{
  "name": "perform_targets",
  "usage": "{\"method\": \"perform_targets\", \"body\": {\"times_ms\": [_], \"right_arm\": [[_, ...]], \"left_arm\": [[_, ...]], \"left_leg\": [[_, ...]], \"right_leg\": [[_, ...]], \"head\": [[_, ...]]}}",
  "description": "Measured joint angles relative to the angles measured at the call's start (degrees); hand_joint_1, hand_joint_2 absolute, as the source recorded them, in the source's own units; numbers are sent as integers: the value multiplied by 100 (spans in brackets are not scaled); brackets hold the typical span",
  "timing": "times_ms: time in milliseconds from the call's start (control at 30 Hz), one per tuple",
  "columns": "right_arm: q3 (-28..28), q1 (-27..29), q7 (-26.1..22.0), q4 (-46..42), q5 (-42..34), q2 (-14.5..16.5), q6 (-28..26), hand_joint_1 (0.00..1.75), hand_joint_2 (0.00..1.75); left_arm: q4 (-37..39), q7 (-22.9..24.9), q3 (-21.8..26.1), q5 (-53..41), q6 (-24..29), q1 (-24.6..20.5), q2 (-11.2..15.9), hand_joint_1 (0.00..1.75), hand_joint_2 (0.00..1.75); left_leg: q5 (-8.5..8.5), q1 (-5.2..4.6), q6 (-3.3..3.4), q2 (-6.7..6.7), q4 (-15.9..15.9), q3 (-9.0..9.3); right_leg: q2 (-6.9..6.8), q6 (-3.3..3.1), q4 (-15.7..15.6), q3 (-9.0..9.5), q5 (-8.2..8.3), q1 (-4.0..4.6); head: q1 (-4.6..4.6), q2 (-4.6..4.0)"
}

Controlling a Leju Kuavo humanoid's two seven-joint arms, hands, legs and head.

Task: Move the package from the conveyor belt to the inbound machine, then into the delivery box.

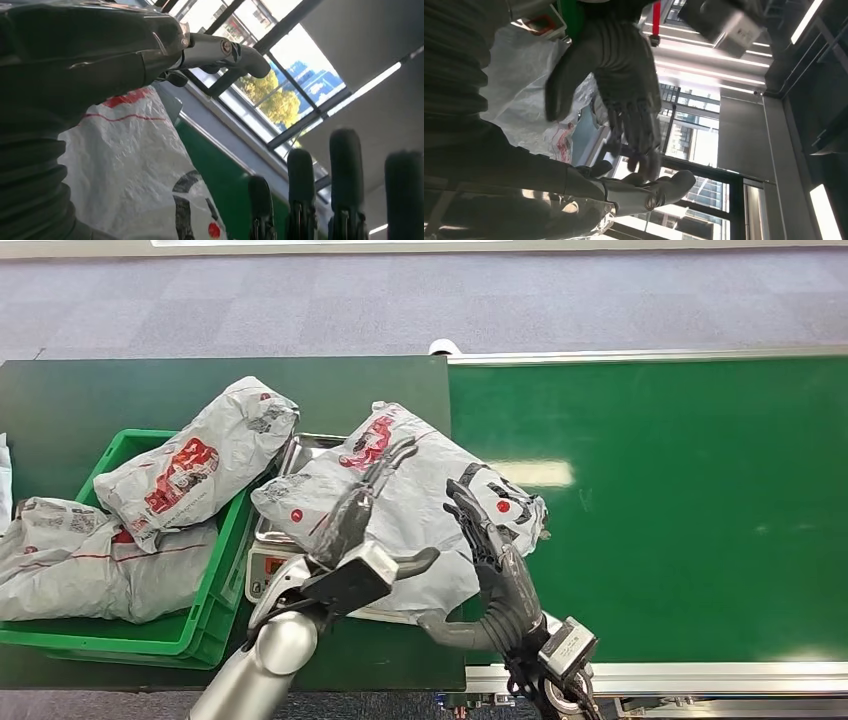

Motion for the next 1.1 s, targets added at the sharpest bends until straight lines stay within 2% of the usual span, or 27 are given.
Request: {"method": "perform_targets", "body": {"times_ms": [133, 233, 433, 767, 800, 900, 933, 1100], "right_arm": [[-31, 11, 36, -17, -28, 56, 178, 0, 175], [-103, 12, 90, -36, -41, 113, 236, 0, 175], [-350, 63, 138, -36, -46, 125, 240, 0, 175], [-489, 96, 142, -35, -44, 133, 240, 0, 175], [-493, 98, 142, -35, -44, 133, 240, 0, 175], [-518, 104, 147, -34, -42, 133, 240, 0, 175], [-528, 106, 149, -34, -41, 133, 240, 0, 175], [-569, 124, 150, -34, -10, 136, 240, 0, 175]], "left_arm": [[962, 707, -415, -610, -798, -639, -148, 0, 175], [1805, 899, -638, -788, -1095, -1004, -266, 0, 175], [2639, 918, -802, -813, -1173, -1368, -398, 0, 175], [3020, 914, -865, -813, -1215, -1543, -478, 2, 175], [3042, 916, -868, -813, -1236, -1553, -482, 14, 175], [3154, 930, -874, -813, -1358, -1605, -506, 125, 175], [3191, 933, -875, -813, -1387, -1622, -513, 152, 175], [3427, 839, -850, -786, -1411, -1721, -556, 167, 175]], "left_leg": [[1, 0, 1, 0, 1, 3], [1, 0, 0, 2, 1, 4], [0, 1, 0, 0, 0, -1], [1, 0, 0, -3, 0, -2], [1, 0, 0, -3, 0, -2], [1, 0, 0, -4, 0, -2], [1, 0, 0, -4, 0, -2], [1, 0, 0, -3, 0, -3]], "right_leg": [[1, 0, 0, 2, 2, -1], [3, 0, 0, 2, 3, 0], [2, 1, 1, 0, 2, 1], [1, 1, 1, 1, 2, 1], [1, 1, 1, 1, 2, 1], [1, 1, 1, 1, 2, 1], [1, 1, 1, 1, 2, 1], [1, 1, 1, 1, 2, 1]], "head": [[0, 0], [-1, 0], [-1, -1], [-1, 0], [-1, 0], [-1, 0], [-1, 0], [0, 0]]}}
